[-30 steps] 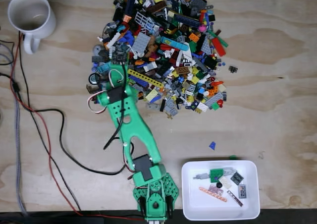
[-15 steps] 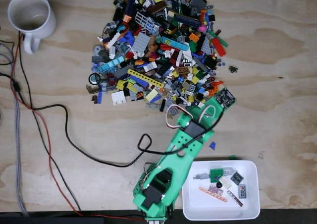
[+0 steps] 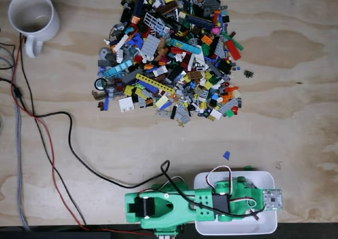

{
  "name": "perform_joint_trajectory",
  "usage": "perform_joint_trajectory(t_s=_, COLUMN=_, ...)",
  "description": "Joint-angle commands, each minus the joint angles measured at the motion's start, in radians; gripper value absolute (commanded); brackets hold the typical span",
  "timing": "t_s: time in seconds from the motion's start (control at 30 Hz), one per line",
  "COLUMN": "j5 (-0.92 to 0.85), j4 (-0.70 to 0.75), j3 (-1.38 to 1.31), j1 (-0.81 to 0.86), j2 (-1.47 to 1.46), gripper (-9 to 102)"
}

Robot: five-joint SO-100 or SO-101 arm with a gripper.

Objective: Find the closest Lego and put it in the bin.

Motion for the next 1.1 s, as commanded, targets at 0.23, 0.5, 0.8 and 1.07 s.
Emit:
perform_joint_trajectory(t_s=0.23, j5=0.141, j4=-0.041, j3=-0.103, j1=-0.258, j2=0.06, gripper=29)
perform_joint_trajectory(t_s=0.5, j5=0.318, j4=-0.031, j3=-0.229, j1=-0.884, j2=0.1, gripper=31)
perform_joint_trajectory(t_s=0.8, j5=0.402, j4=-0.164, j3=-0.147, j1=-1.223, j2=-0.006, gripper=28)
perform_joint_trajectory(t_s=1.07, j5=0.437, j4=-0.155, j3=-0.129, j1=-1.385, j2=0.018, gripper=27)
